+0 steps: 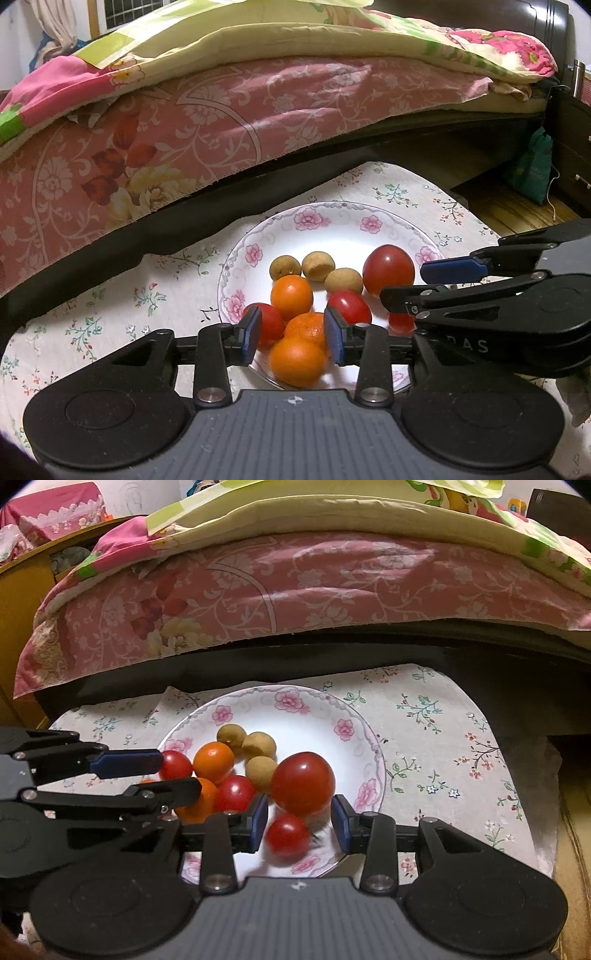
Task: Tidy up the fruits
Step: 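Carry the mandarin and cherry tomato over the plate and open both tools, then withdraw both open tools from the filled plate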
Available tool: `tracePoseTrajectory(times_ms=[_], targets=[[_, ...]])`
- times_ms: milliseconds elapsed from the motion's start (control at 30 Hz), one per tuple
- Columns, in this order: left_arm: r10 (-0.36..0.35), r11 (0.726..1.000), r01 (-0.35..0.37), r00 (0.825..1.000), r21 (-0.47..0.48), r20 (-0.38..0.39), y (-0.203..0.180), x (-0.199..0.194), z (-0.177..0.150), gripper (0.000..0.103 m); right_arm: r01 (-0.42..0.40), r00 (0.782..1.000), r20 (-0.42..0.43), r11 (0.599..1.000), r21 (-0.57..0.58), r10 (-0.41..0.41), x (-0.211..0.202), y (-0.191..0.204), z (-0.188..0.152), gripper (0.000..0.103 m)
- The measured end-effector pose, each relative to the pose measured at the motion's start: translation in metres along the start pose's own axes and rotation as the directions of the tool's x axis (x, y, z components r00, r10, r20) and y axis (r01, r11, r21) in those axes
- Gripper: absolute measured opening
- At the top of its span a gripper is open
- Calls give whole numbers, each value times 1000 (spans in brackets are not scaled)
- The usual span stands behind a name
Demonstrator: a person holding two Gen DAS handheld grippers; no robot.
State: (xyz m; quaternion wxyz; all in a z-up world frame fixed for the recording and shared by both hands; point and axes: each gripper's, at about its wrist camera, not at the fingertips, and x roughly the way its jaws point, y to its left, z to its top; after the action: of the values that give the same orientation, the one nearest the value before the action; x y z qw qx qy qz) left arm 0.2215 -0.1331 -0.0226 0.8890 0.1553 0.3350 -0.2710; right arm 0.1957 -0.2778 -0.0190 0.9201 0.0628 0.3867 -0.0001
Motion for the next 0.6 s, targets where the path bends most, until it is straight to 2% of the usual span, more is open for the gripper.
tracePoseTrajectory(times_ms=[333,600], targets=[[15,1000,-15,1000,-26,-1,5,-1,2,61,2,1000,8,1000,14,-2,-2,-2,1,46],[77,995,-76,997,-60,17,12,-13,0,78,-13,1000,24,999,39,12,-11,-3,4,53]])
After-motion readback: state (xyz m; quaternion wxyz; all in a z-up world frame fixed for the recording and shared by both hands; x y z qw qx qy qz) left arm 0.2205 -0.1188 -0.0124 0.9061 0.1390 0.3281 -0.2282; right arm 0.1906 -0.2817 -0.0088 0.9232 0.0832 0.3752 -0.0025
